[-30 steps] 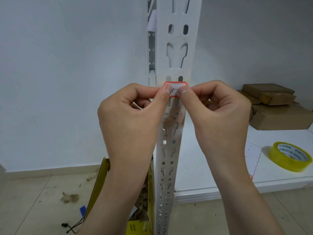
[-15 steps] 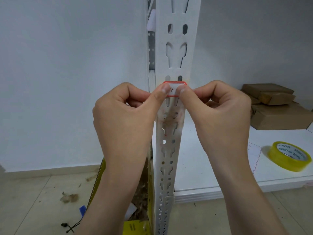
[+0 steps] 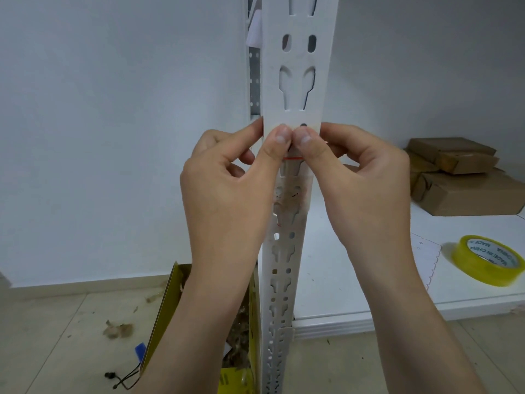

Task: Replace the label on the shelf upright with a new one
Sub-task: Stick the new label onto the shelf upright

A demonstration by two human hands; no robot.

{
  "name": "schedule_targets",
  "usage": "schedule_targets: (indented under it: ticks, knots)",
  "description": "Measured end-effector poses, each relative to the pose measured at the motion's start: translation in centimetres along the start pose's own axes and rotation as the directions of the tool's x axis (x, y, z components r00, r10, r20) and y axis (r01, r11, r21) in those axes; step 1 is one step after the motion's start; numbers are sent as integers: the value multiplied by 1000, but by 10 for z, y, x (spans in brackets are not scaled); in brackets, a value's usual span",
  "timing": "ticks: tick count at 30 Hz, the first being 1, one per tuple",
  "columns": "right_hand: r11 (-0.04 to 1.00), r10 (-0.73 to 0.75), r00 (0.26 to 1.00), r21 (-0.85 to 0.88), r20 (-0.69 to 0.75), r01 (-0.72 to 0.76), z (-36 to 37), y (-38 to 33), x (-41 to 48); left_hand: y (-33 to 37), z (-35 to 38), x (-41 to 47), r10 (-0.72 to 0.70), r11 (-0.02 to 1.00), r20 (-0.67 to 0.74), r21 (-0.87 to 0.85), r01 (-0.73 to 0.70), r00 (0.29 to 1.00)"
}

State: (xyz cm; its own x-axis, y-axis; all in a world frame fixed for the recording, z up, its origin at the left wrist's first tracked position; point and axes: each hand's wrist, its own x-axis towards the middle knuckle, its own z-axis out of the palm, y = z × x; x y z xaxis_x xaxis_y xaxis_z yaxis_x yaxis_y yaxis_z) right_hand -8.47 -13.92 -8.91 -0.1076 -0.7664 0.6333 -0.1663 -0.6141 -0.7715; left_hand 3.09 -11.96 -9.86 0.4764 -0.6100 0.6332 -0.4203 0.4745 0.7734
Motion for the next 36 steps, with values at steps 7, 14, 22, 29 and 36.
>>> schedule_targets:
  ticks: [7,14,22,29,36]
  knots:
    - [997,23,1000,79,18,-25,-1,4,2,-3,0,0,50,999,3,-1,-50,999]
    - [987,29,997,155,70,-40,-9,8,4,-6,-1,0,88,996,22,-13,-87,996]
    - [994,-74,986,96,150,60,-16,12,6,-13,-6,-1,154,986,104,44,-159,983]
    - [995,-53,985,92,163,39,-16,10,4,-13,-10,0,174,977,164,98,-192,971]
    - [996,-59,994,75,91,52,-9,10,-1,-12,-11,1,154,974,164,143,-178,974]
